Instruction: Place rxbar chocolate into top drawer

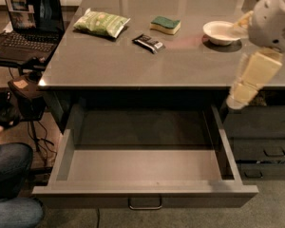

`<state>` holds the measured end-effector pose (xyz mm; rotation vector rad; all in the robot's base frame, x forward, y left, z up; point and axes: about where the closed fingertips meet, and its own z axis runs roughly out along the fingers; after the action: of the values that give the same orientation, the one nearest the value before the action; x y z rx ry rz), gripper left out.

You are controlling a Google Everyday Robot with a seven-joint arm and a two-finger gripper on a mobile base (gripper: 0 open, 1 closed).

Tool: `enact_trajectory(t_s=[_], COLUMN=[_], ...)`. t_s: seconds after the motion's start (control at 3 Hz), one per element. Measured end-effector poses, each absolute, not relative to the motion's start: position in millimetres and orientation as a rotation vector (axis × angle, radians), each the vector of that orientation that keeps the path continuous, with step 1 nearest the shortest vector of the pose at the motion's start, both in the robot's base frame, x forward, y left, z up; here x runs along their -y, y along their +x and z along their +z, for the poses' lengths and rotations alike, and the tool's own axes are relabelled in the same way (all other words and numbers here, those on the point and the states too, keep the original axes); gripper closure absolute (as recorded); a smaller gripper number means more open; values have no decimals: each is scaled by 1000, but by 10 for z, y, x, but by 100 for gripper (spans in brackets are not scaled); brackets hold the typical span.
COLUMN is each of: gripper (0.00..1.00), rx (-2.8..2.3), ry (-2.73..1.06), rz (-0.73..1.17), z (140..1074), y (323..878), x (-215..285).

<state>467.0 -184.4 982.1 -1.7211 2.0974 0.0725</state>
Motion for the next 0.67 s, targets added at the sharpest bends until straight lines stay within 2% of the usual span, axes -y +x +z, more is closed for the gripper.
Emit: enact_trajectory(t_s=[0.33, 0.67], gripper=[0, 0], rx=[-1807, -1511], ry=[-1867, -1849], rz=[408, 659], z=[9799, 10260], y=[5082, 5345], x=[1032, 146])
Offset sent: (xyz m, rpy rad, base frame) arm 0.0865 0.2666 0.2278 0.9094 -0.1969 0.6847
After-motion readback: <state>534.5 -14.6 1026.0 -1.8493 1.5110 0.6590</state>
